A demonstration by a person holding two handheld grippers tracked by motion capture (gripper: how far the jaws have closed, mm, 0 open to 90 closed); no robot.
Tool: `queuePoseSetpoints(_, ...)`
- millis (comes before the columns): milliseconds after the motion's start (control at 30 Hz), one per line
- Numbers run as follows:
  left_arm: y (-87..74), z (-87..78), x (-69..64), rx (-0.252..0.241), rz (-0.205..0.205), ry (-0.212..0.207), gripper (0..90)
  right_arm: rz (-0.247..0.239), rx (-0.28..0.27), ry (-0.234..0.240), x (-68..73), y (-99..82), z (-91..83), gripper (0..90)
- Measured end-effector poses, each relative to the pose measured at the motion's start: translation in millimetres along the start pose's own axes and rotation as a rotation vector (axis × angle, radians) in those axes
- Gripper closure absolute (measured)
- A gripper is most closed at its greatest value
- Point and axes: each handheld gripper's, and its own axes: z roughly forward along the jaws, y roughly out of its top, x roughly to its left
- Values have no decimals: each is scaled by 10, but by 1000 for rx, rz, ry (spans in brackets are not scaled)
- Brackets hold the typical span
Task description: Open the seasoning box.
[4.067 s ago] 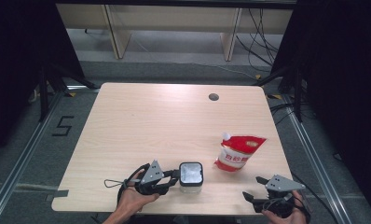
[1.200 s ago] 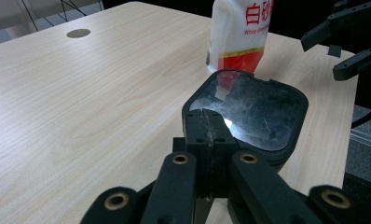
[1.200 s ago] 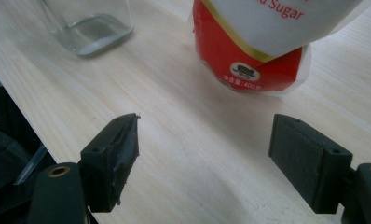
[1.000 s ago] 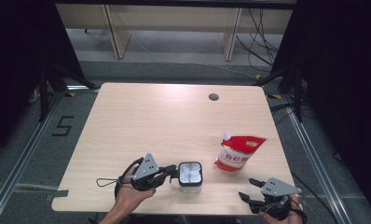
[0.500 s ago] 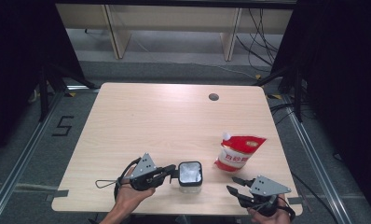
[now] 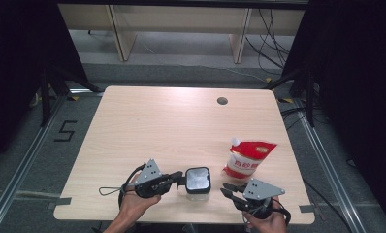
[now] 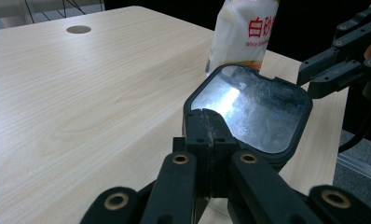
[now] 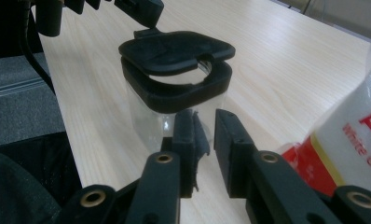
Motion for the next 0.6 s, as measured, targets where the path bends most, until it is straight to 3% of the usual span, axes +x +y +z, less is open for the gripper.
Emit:
queuePoseSetpoints(167,-3,3,-3,-2,-4,-1,891,-3,-15,24,-1,42,79,819)
queuePoseSetpoints(333,-3,1,5,-3,2,-4,891,7,2,18,-2,72,123,836)
queuePoseSetpoints(600,-4,0,10,-4,6,-8,890,-34,2,28,-6,141,215,839)
